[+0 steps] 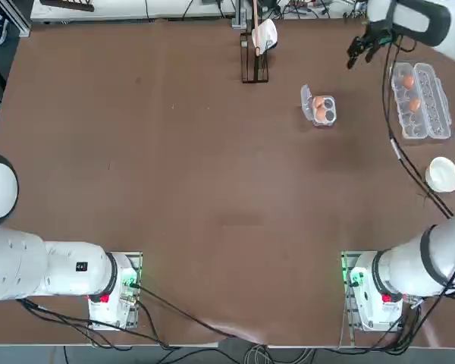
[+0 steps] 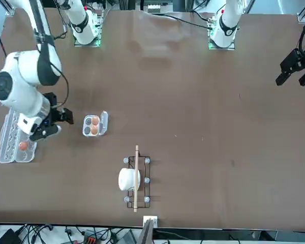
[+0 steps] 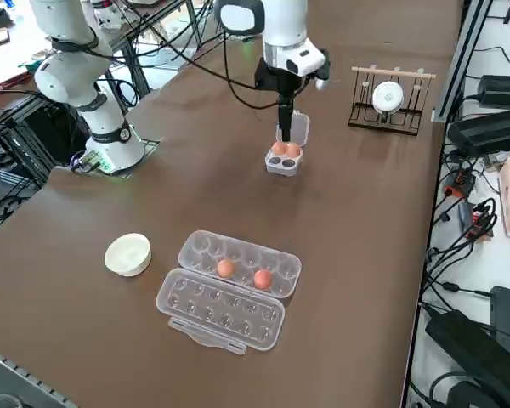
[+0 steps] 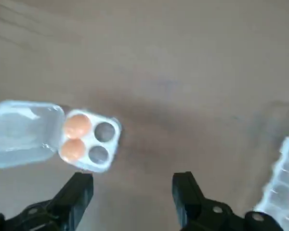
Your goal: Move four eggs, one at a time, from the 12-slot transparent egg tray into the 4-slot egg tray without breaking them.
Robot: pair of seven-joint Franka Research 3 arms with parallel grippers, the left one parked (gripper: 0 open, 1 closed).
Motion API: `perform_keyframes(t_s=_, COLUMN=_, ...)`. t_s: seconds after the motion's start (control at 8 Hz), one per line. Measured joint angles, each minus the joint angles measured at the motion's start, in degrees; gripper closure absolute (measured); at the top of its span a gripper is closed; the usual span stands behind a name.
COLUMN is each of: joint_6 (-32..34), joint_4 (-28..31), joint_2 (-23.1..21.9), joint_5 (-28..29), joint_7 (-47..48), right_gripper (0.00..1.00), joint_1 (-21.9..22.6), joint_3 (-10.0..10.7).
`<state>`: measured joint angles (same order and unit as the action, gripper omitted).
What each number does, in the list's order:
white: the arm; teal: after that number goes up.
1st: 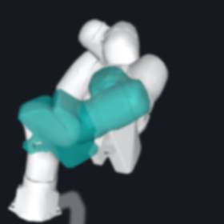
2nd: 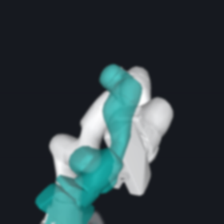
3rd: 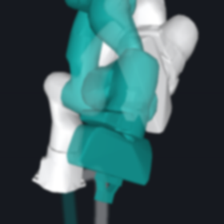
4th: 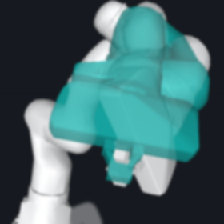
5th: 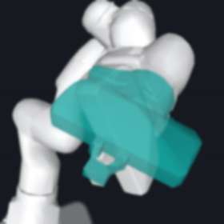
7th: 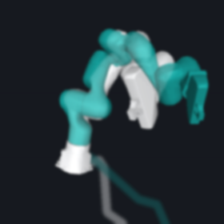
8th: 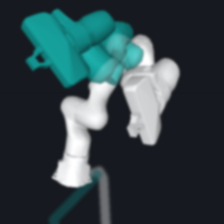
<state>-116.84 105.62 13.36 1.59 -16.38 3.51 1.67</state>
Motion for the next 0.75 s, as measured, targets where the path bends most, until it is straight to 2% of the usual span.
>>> perform_keyframes(t_s=0.38, joint_6=6.3, joint_4=-0.9, joint_2=-1.6, joint_5=0.0, joint_7=-10.7, right_gripper=0.0, joint_1=-5.1, joint_3=0.1)
perform_keyframes(t_s=0.75, joint_6=10.5, joint_4=-5.0, joint_2=-1.7, joint_5=0.0, joint_7=-23.8, right_gripper=0.0, joint_1=-11.1, joint_3=0.1)
